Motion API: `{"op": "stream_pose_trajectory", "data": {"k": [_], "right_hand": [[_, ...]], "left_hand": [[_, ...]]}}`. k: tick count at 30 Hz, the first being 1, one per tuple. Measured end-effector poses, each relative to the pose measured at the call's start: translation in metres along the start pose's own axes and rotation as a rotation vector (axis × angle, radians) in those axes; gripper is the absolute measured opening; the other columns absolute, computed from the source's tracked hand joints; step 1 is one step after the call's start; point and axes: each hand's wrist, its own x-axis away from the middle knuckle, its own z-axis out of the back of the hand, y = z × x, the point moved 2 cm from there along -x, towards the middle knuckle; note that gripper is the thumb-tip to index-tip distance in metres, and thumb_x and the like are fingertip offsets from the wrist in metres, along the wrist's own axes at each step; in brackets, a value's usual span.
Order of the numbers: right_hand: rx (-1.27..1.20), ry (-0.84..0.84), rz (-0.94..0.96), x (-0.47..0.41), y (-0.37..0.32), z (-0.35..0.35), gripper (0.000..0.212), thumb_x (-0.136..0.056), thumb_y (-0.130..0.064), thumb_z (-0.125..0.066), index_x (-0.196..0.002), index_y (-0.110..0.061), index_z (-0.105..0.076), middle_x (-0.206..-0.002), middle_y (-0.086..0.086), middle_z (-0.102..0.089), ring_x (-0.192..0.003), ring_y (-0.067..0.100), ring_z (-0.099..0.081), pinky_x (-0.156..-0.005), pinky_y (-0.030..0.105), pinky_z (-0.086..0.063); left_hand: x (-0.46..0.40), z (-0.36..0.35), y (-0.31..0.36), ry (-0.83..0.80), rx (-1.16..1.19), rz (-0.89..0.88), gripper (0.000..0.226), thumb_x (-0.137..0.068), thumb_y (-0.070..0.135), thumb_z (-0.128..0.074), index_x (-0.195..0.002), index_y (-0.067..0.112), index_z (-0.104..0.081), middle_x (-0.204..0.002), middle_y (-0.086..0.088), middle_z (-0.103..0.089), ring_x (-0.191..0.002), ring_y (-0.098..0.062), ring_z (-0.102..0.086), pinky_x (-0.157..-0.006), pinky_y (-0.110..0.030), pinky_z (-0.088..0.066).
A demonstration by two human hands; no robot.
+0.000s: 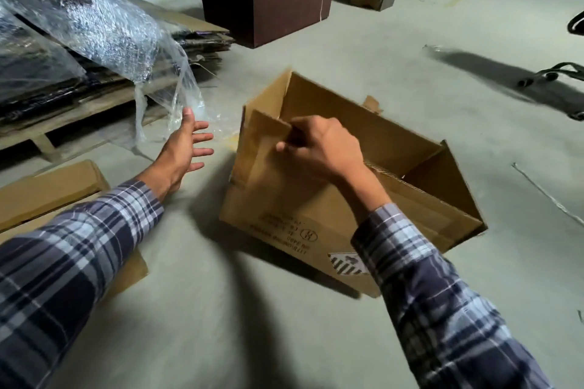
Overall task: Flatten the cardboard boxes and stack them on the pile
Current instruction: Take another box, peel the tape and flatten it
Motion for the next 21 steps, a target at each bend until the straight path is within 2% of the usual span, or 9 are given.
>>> {"op": "stream_pose_trajectory", "data": {"k": [4, 7, 9, 11, 14, 17, 19, 20, 21], "right_hand": [[-0.375, 0.173, -0.134, -0.011, 0.018, 0.061, 0.032, -0.093, -0.048, -0.073, -0.118, -0.027, -0.074, -0.102, -0.013, -0.073, -0.093, 0.011, -0.070, -0.080, 0.035, -0.056], [-0.631, 0.284, -0.265, -0.023, 0.031, 0.101, 0.021, -0.091, -0.039, -0.077, -0.104, -0.023, -0.077, -0.090, -0.007, -0.079, -0.080, 0.013, -0.077, -0.074, 0.034, -0.064], [-0.736, 0.322, -0.364, -0.030, 0.041, 0.125, 0.019, -0.094, -0.033, -0.076, -0.105, -0.017, -0.075, -0.083, -0.002, -0.077, -0.074, 0.016, -0.074, -0.066, 0.030, -0.060], [-0.804, 0.334, -0.485, -0.038, 0.066, 0.136, 0.017, -0.094, -0.031, -0.077, -0.099, -0.015, -0.073, -0.076, 0.000, -0.069, -0.066, 0.017, -0.065, -0.059, 0.027, -0.054], [-0.899, 0.219, -0.672, -0.048, 0.117, 0.118, 0.021, -0.089, -0.031, -0.079, -0.091, -0.015, -0.067, -0.082, 0.007, -0.065, -0.061, 0.019, -0.062, -0.060, 0.032, -0.055], [-0.853, 0.112, -0.852, -0.040, 0.163, 0.072, 0.027, -0.102, -0.027, -0.066, -0.079, -0.015, -0.058, -0.056, 0.002, -0.062, -0.043, 0.014, -0.059, -0.046, 0.027, -0.053], [-0.886, 0.035, -0.938, -0.023, 0.180, 0.037, 0.029, -0.105, -0.024, -0.063, -0.079, -0.013, -0.057, -0.047, 0.002, -0.061, -0.035, 0.013, -0.059, -0.037, 0.023, -0.052], [-0.867, 0.018, -0.960, -0.014, 0.186, 0.025, 0.029, -0.104, -0.024, -0.064, -0.079, -0.012, -0.057, -0.049, 0.003, -0.062, -0.035, 0.014, -0.058, -0.036, 0.022, -0.050], [-0.835, 0.023, -0.972, -0.007, 0.192, 0.015, 0.030, -0.102, -0.027, -0.067, -0.079, -0.012, -0.057, -0.055, 0.005, -0.062, -0.038, 0.016, -0.058, -0.036, 0.021, -0.048]], "left_hand": [[-0.001, -0.009, 0.004, 0.042, -0.100, -0.052, 0.073, -0.099, 0.078, -0.027, -0.150, 0.031, -0.049, -0.145, 0.005, -0.058, -0.126, -0.027, -0.062, -0.108, -0.053, -0.046], [0.005, -0.023, 0.010, -0.026, -0.074, -0.049, 0.065, -0.095, 0.079, -0.038, -0.149, 0.042, -0.045, -0.146, 0.009, -0.055, -0.126, -0.028, -0.061, -0.102, -0.058, -0.053], [0.008, -0.033, 0.014, -0.107, -0.042, -0.050, 0.069, -0.085, 0.088, -0.045, -0.142, 0.049, -0.049, -0.146, 0.010, -0.057, -0.130, -0.030, -0.059, -0.100, -0.062, -0.053], [0.010, -0.045, 0.021, -0.156, -0.045, -0.107, 0.066, -0.082, 0.090, -0.045, -0.134, 0.052, -0.056, -0.138, 0.012, -0.065, -0.132, -0.026, -0.059, -0.107, -0.063, -0.047], [0.007, -0.055, 0.027, -0.192, -0.072, -0.142, 0.058, -0.090, 0.086, -0.040, -0.127, 0.049, -0.066, -0.129, 0.008, -0.073, -0.124, -0.024, -0.066, -0.110, -0.055, -0.046], [0.016, -0.061, 0.017, -0.326, -0.167, 0.030, 0.072, -0.082, 0.095, -0.035, -0.130, 0.051, -0.066, -0.137, 0.003, -0.069, -0.119, -0.024, -0.065, -0.103, -0.057, -0.050], [0.024, -0.065, -0.002, -0.456, -0.217, 0.204, 0.079, -0.083, 0.095, -0.032, -0.134, 0.045, -0.065, -0.144, -0.011, -0.063, -0.107, -0.029, -0.068, -0.075, -0.039, -0.059], [0.028, -0.069, -0.011, -0.521, -0.240, 0.280, 0.088, -0.079, 0.098, -0.033, -0.141, 0.041, -0.060, -0.156, -0.020, -0.050, -0.120, -0.041, -0.065, -0.068, -0.034, -0.060], [0.031, -0.073, -0.019, -0.567, -0.253, 0.338, 0.100, -0.073, 0.102, -0.036, -0.148, 0.039, -0.053, -0.165, -0.024, -0.030, -0.139, -0.054, -0.047, -0.076, -0.041, -0.065]]}}
